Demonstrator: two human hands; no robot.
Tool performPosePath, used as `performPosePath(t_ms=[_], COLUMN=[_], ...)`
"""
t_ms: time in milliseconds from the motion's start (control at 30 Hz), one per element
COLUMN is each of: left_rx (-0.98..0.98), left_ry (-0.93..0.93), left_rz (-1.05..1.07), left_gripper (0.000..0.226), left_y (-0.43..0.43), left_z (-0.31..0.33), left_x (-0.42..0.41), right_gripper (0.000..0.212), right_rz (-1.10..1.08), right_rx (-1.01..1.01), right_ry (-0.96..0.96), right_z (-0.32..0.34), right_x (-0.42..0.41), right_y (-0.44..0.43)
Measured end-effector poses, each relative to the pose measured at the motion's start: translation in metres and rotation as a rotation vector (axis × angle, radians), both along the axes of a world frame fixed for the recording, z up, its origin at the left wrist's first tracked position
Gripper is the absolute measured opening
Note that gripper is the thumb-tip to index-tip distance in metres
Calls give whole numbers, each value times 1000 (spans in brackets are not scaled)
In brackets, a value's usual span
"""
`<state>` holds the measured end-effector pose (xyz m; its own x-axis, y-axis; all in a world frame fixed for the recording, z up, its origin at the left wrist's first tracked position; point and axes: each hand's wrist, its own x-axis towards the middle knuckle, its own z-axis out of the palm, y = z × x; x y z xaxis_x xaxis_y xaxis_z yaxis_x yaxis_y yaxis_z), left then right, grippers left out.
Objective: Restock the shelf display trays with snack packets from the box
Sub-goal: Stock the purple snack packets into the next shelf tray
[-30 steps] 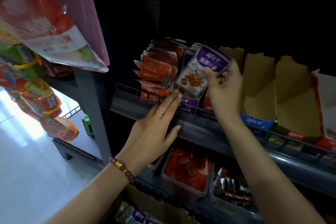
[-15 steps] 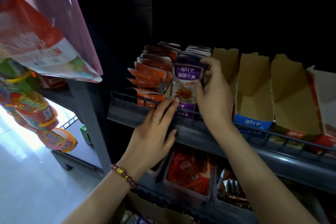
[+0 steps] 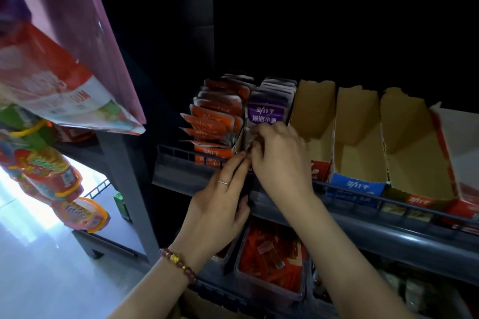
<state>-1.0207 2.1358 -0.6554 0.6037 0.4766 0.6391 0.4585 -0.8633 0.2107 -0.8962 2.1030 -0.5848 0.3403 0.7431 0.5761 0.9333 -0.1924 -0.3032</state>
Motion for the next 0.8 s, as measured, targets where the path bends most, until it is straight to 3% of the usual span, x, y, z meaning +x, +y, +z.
performPosePath(t_ms=[267,800], left_rx=[16,-33], left_ry=[24,9], left_rz=[-18,-46], left_gripper=[72,59], left_y=[3,3], left_z=[-3,7], left_x=[-2,-3], right_gripper=[40,46], right_rz=[-104,65], right_rx=[-177,-158], right_ry=[8,102], right_z=[6,7], right_x=[-9,8], right_y=[-5,-6])
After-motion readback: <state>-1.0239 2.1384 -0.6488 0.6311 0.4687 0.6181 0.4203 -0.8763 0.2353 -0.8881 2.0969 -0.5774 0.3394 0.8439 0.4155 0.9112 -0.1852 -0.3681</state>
